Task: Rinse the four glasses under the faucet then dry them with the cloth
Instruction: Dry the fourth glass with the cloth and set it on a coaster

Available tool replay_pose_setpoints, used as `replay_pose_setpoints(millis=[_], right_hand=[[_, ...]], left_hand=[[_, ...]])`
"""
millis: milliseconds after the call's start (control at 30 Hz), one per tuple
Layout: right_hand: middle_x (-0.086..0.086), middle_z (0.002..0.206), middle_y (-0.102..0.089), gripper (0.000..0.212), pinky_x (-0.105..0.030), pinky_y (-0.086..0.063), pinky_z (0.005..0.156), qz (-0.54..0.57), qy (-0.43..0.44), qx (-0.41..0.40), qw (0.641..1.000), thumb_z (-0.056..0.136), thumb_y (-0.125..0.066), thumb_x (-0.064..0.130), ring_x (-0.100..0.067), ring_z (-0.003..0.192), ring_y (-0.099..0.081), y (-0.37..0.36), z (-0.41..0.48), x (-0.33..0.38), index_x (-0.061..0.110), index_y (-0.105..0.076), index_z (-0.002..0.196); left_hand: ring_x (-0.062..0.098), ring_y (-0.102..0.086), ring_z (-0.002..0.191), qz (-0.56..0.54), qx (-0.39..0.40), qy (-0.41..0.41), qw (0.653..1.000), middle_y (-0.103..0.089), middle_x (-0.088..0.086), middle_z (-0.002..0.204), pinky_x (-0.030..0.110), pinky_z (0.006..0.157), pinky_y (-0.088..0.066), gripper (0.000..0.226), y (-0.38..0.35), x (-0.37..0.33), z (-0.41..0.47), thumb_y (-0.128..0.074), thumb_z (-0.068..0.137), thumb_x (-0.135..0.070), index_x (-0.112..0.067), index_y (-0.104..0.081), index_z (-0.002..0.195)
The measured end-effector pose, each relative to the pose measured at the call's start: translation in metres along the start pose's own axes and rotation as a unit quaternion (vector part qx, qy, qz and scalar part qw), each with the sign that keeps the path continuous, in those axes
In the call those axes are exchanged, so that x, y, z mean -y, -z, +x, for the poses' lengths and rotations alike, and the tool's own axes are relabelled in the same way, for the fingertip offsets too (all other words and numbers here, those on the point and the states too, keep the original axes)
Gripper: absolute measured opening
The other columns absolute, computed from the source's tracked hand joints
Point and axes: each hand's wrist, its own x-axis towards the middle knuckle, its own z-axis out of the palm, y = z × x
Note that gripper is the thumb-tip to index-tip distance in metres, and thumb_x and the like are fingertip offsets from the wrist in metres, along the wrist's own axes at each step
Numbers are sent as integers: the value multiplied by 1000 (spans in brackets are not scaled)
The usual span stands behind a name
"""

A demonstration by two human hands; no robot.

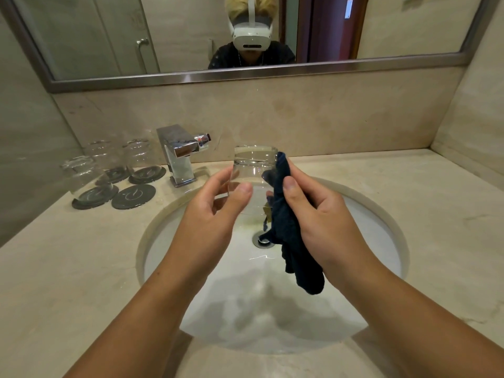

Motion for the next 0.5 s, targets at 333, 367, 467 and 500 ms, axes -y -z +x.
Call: replay_pose_setpoints(millis=[333, 367, 467, 500], right_hand=[[-2, 122, -78, 31, -38, -66, 74, 40, -40, 23, 998, 111, -50, 35, -34, 111, -73, 5, 5, 2, 39, -72, 133], [-4, 120, -78, 31, -39, -67, 74, 40, -41, 18, 998, 111, -51, 34, -35, 108, -74, 5, 4, 2, 39, -72, 132], [-11, 114, -76, 31, -33, -65, 68, 23, -30, -1, 999, 110, -55, 31, -24, 84, -77, 6, 4, 0, 43, -71, 133], [-12, 113, -76, 31, -30, -63, 64, 18, -26, -4, 999, 109, -56, 31, -18, 80, -74, 5, 3, 0, 44, -71, 132]], left_hand=[[12, -76, 113, -64, 17, 29, 997, -78, -8, 123, 34, 97, -57, 70, 4, 2, 2, -86, 78, -67, -44, -56, 136], [13, -76, 113, -74, 23, 37, 996, -79, -5, 123, 38, 101, -56, 67, 4, 2, 2, -86, 79, -64, -43, -54, 134], [2, -72, 115, -65, 57, 51, 995, -79, -14, 121, 40, 109, -50, 54, 1, 5, 2, -69, 82, -56, -42, -52, 132], [-3, -70, 115, -54, 58, 52, 996, -77, -16, 123, 39, 110, -49, 51, 0, 6, 3, -67, 83, -58, -46, -53, 131]])
